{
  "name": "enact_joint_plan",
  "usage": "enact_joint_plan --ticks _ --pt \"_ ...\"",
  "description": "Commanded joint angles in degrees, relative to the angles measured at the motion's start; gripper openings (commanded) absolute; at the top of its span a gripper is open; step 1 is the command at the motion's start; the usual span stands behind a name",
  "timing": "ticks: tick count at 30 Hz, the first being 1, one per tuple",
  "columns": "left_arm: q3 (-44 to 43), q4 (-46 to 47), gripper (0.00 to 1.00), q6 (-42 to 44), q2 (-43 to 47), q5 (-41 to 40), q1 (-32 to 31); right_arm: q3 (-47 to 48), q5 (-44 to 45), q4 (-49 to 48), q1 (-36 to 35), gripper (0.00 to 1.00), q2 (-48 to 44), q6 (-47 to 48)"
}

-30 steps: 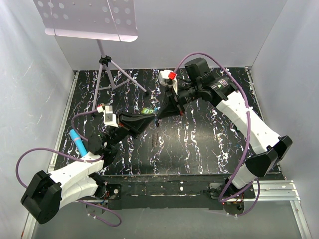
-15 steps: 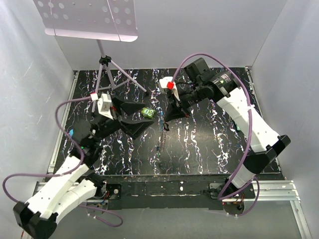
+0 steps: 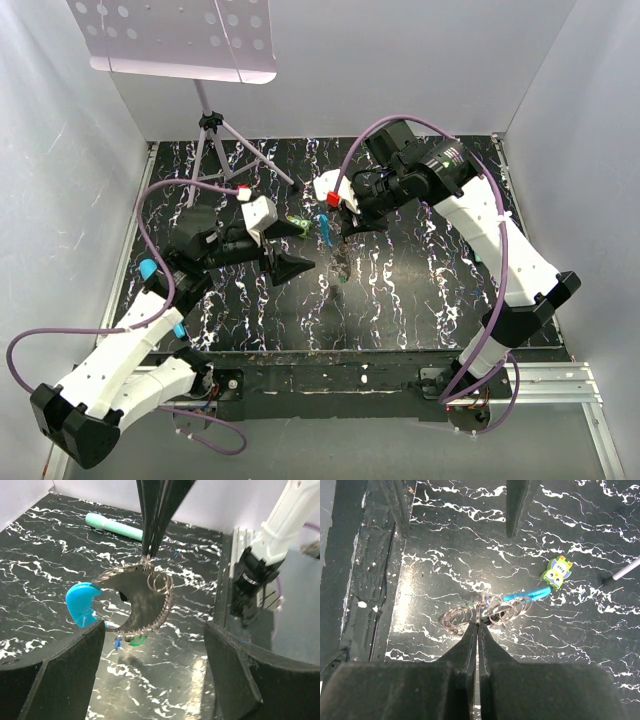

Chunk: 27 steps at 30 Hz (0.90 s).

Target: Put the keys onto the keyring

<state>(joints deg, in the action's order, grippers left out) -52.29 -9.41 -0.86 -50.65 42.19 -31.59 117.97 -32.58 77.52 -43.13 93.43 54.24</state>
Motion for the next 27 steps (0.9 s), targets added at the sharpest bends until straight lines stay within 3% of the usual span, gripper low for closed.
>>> enact_joint_plan --ticks 1,11,17,27 --pt "4.4 14.1 0.77 7.5 1.1 2.7 0.2 0.9 0.6 13.8 -0.4 0.01 -0.2 1.2" --pt "7.1 32.8 0.5 3.4 -7.3 3.8 -0.3 1.7 -0.3 13.9 -0.5 0.01 1.6 0.5" --pt "5.8 34.2 0.38 1.9 -10.8 6.3 -1.4 1.9 -0.6 13.7 -0.5 0.01 2.4 0.3" --pt "4.6 29.7 0.34 3.8 -12.7 6.7 -3.2 2.6 -0.6 13.8 -0.4 0.01 2.8 0.3"
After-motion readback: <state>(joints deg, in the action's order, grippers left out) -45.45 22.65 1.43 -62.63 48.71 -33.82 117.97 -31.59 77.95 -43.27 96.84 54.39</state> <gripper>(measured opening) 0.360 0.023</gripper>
